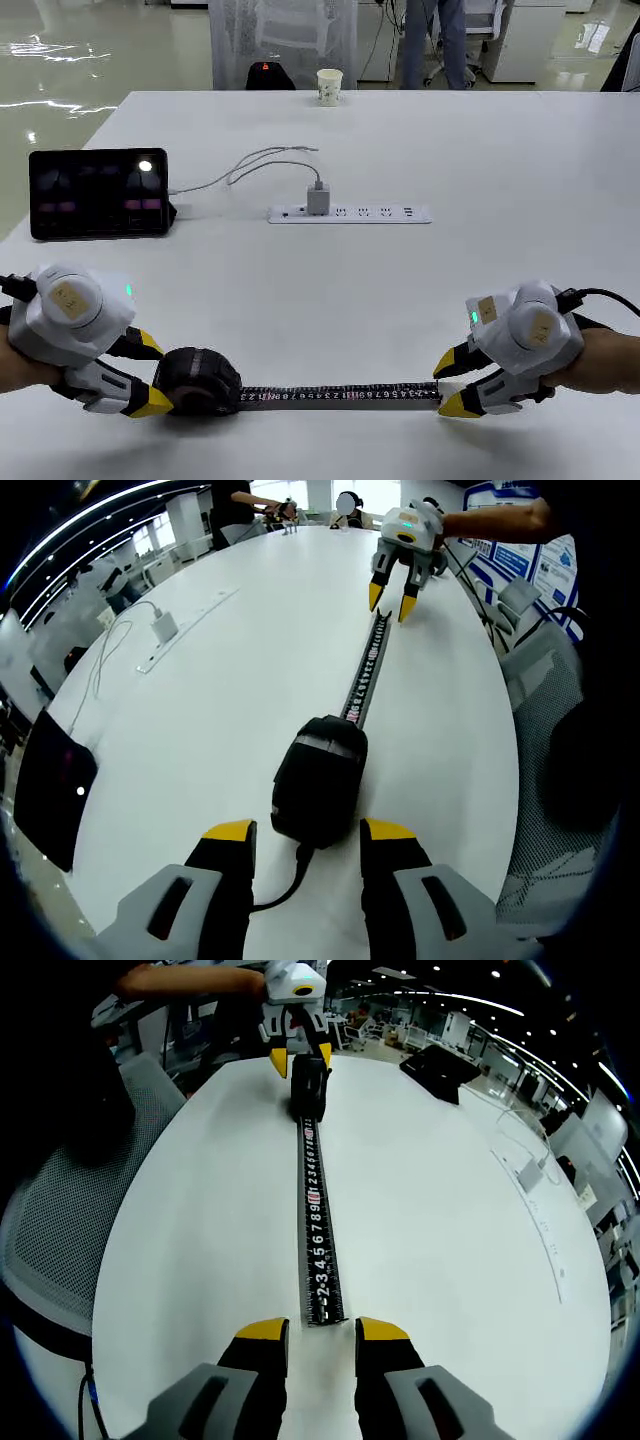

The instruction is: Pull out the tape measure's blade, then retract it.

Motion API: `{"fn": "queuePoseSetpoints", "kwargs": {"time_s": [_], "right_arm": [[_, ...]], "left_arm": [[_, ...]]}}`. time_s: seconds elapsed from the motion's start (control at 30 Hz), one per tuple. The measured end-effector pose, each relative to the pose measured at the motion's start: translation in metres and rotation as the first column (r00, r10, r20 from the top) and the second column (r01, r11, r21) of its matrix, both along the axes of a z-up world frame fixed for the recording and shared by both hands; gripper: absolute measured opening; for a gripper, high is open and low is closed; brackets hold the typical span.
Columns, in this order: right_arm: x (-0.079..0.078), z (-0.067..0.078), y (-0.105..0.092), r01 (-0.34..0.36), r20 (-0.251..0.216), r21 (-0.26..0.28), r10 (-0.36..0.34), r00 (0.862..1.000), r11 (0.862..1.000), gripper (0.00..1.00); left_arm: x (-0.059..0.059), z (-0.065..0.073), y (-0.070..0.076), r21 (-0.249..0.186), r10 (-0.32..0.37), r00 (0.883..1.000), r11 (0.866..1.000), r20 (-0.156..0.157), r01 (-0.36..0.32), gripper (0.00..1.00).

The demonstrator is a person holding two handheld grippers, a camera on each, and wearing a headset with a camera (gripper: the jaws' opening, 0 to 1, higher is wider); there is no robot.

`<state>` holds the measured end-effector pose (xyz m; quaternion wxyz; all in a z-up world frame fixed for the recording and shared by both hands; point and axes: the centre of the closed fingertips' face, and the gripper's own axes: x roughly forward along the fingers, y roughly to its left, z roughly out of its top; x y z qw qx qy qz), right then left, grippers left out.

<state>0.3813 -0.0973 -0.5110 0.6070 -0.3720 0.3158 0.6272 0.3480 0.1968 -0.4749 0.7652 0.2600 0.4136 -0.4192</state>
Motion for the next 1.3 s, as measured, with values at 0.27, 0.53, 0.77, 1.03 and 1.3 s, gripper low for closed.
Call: {"fn": "queuePoseSetpoints", "kwargs": {"time_s": [0.27,0.53,0.77,1.03,1.3], "right_arm": [[-0.009,0.003,-0.004,0.083,-0.018,0.016,-0.083,0.996,0.996,0.36],[-0.019,0.011,-0.006,0.157,-0.016,0.054,-0.156,0.988,0.986,0.43],[-0.027,0.019,-0.006,0.231,-0.022,0.096,-0.230,0.973,0.968,0.50],[-0.039,0.025,-0.004,0.288,-0.025,0.140,-0.287,0.958,0.947,0.56],[-0.051,0.029,-0.004,0.349,-0.028,0.181,-0.350,0.936,0.919,0.63]], "left_arm": [[-0.011,0.006,-0.001,-0.065,0.076,0.997,0.995,0.010,-0.075,0.49],[-0.027,0.010,-0.004,-0.115,0.140,0.990,0.984,0.002,-0.139,0.59],[-0.042,0.010,-0.008,-0.142,0.184,0.983,0.973,0.011,-0.180,0.67],[-0.050,0.017,-0.011,-0.202,0.255,0.966,0.949,0.040,-0.242,0.75],[-0.061,0.023,-0.014,-0.254,0.320,0.946,0.921,0.059,-0.295,0.78]]}}
